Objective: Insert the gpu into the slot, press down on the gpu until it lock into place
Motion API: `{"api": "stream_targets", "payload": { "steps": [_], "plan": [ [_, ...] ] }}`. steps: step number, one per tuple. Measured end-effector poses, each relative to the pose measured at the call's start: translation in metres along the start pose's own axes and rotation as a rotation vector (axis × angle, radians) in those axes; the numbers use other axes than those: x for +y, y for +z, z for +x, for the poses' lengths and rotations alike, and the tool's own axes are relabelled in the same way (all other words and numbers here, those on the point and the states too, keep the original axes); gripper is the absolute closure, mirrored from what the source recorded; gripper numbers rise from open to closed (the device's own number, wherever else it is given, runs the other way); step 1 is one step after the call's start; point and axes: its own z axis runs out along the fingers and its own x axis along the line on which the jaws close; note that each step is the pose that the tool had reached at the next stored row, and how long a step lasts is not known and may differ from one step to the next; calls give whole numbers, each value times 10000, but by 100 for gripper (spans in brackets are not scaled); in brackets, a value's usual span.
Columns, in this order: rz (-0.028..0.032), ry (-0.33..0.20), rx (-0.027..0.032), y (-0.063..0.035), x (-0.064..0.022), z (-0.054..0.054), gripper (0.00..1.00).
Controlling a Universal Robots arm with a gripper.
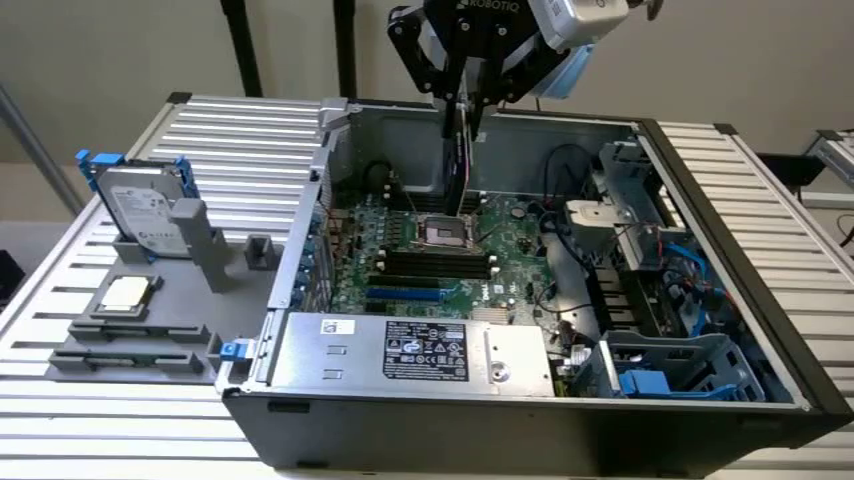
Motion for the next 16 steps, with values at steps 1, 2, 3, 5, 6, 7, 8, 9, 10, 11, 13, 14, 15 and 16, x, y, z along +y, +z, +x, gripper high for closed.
{"api": "stream_targets", "payload": {
  "steps": [1, 2, 3, 5, 6, 7, 8, 9, 10, 11, 13, 14, 15, 16],
  "plan": [
    [0, 0, 0, 0, 0, 0, 74],
    [0, 0, 0, 0, 0, 0, 74],
    [0, 0, 0, 0, 0, 0, 74],
    [0, 0, 0, 0, 0, 0, 74],
    [0, -6, 0, 0, 0, 0, 74],
    [3, -59, 5, 0, 0, 0, 74],
    [10, -228, 18, -1, 0, 0, 74],
    [17, -408, 31, 0, 0, 0, 74],
    [24, -593, 46, 0, 0, 0, 74],
    [31, -772, 59, 1, 0, 0, 74],
    [46, -1141, 88, 3, 0, 0, 74],
    [53, -1326, 102, 4, 0, 0, 74],
    [60, -1505, 116, 6, 0, 0, 74],
    [68, -1684, 130, 8, -1, 0, 74]
  ]
}}
